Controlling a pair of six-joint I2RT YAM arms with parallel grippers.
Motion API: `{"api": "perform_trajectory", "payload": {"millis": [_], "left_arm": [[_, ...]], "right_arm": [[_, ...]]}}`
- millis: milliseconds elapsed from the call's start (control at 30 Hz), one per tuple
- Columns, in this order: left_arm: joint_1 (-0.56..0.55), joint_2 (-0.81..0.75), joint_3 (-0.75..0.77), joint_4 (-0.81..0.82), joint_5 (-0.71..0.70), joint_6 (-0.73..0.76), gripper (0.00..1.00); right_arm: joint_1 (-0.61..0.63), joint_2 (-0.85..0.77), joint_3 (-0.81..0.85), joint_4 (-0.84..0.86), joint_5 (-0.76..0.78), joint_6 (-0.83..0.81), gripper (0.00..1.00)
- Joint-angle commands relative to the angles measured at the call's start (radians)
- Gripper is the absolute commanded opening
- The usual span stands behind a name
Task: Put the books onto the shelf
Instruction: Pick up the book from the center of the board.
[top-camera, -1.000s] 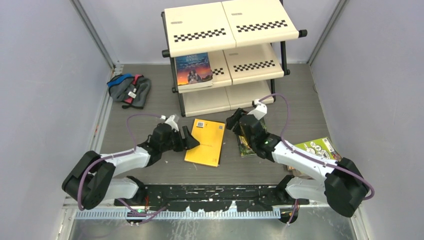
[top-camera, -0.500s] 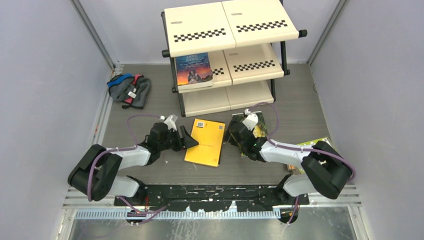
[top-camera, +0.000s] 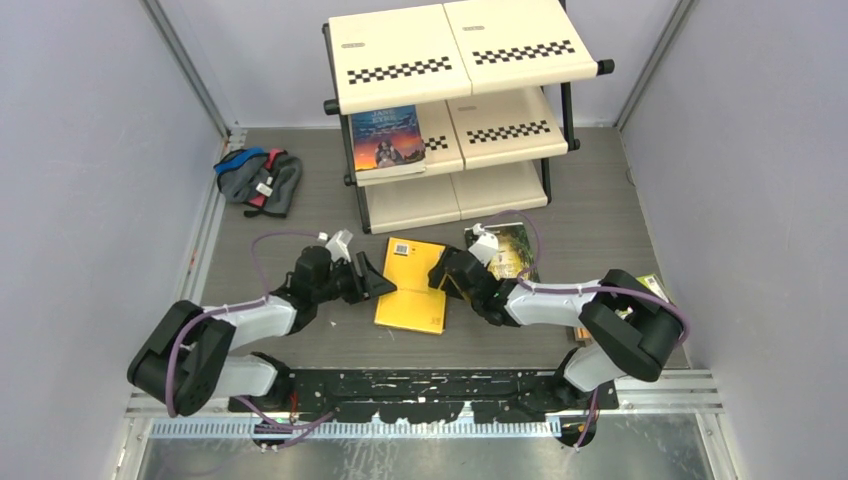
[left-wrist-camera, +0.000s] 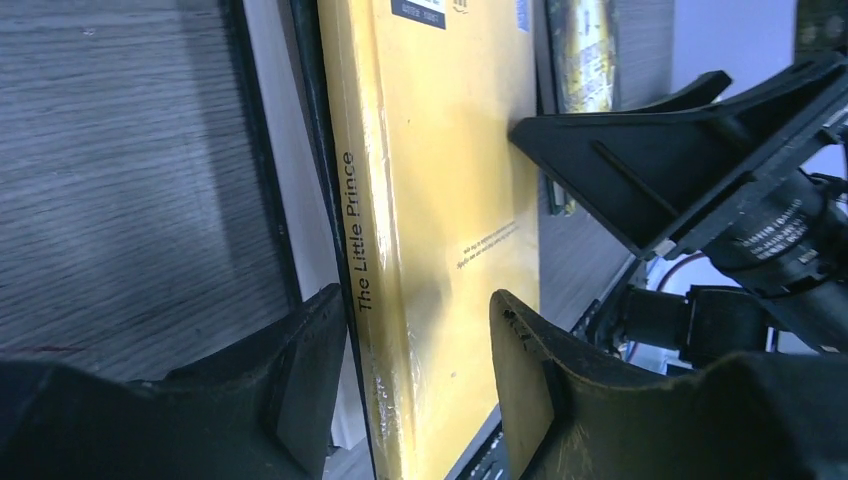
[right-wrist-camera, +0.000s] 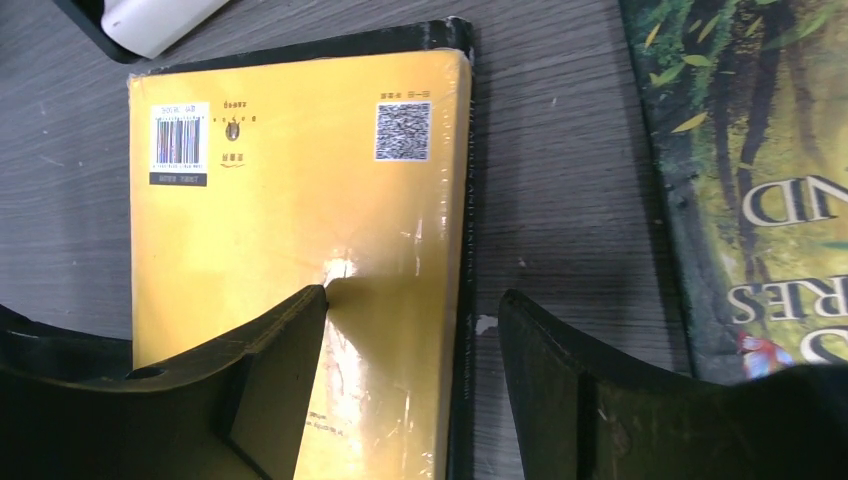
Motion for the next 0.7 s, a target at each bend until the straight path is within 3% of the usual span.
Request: {"api": "perform_trajectory", "payload": {"millis": [0,433,667], "left_arm": [[-0.005,-0.096,0.016,0.064,0.080,-0.042,0.54],[-0.007,-0.124,0.009,0.108,0.138,-0.111,0.52],[-0.007,-0.237,0.031,-0.021,0.134,-0.087,0.53]], "right_arm": [[0.015,0.010,0.031,0.053,-0.020,0.028,0.69],[0.032,0.001,0.031,0.082,-0.038,0.040,0.69],[0.033,-0.005,0.031,0.088,-0.041,0.037,0.69]]}}
